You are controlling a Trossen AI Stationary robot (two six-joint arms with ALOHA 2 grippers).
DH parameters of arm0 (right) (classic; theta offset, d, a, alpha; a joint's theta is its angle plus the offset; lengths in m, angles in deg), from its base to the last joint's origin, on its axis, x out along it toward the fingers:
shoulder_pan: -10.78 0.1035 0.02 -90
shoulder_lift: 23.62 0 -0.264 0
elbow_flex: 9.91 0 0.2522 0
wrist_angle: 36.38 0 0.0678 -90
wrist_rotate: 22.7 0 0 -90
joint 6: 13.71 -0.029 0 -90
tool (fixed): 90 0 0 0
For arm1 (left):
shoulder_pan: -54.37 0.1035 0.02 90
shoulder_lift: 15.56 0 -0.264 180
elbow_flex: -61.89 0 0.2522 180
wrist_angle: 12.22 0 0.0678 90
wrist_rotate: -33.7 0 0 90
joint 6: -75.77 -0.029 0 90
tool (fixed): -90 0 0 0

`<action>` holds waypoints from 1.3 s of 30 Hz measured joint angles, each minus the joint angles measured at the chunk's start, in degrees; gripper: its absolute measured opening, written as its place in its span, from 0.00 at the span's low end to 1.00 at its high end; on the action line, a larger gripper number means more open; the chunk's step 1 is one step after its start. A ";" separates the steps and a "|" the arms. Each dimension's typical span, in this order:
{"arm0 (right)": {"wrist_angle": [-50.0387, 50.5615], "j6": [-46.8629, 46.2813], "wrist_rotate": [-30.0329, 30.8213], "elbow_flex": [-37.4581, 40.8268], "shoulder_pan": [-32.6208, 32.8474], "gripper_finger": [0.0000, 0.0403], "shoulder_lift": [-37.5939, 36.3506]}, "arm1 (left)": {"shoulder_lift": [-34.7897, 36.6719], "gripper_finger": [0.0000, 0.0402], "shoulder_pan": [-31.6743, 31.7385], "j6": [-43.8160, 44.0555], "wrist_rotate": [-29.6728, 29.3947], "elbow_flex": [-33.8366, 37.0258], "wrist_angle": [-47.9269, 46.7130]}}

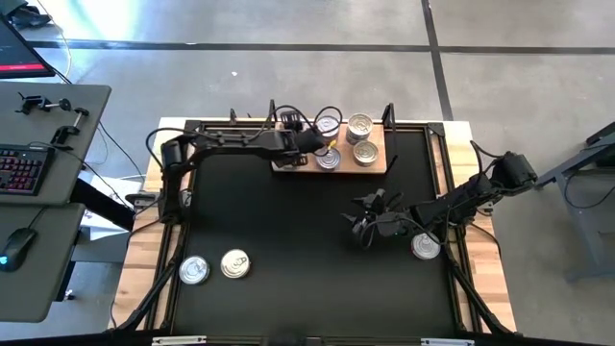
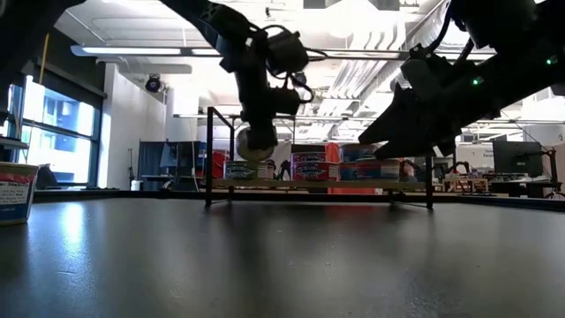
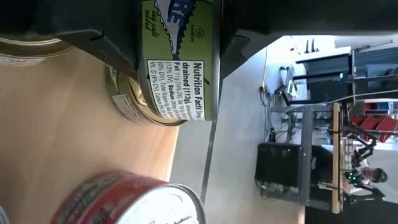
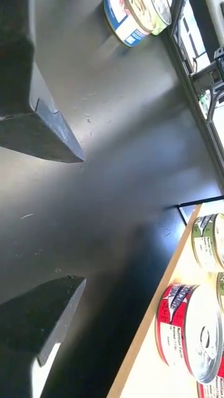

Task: Stack canned seafood by type on shelf
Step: Stack the green tuna can on top of the green tuna can on the shelf

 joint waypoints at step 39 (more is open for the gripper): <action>0.08 0.00 0.24 -0.04 0.00 0.76 0.00 | -1.88 0.56 2.12 10.00 1.96 -3.42 -11.99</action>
